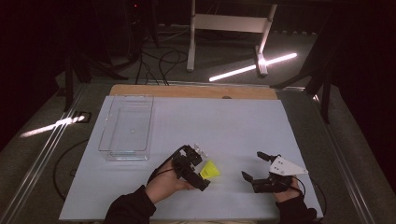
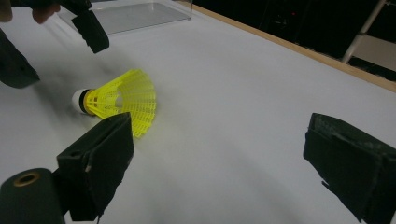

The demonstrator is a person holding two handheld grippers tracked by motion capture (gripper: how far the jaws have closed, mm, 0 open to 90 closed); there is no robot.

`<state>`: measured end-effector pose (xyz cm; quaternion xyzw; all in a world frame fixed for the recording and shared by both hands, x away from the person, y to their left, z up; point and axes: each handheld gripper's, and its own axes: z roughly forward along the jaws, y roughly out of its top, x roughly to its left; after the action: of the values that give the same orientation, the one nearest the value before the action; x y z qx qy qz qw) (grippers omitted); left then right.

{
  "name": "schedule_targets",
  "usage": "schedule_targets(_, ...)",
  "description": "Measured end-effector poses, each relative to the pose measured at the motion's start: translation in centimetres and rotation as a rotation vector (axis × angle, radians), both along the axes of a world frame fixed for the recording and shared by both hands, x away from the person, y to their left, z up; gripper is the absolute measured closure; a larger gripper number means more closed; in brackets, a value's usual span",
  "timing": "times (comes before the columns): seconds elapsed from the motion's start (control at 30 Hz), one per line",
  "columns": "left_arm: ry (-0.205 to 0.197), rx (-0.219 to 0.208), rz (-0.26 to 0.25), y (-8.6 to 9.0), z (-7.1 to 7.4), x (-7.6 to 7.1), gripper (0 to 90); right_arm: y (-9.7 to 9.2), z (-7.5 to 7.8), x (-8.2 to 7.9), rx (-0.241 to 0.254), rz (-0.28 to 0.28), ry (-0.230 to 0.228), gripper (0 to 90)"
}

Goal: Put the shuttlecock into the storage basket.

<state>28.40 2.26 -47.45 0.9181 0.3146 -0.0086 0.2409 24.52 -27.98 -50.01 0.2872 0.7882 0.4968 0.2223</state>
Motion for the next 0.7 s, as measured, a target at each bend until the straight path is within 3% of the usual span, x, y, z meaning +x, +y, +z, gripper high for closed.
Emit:
schedule_targets(0.3, 0.012, 0.024, 0.000, -0.4, -1.0, 0.2, 5.7, 0.0, 0.0, 0.0, -0.001, 0.000, 0.000, 8.7)
schedule_targets(0.5, 0.020, 0.030, 0.010, -0.4, -1.3, 0.3, 15.4, 0.0, 0.0, 0.0, -0.003, 0.000, 0.001, 8.7)
schedule_targets(0.7, 0.045, 0.048, -0.013, -0.6, -2.0, 0.3, 25.8, 0.0, 0.0, 0.0, -0.002, 0.002, 0.003, 8.7)
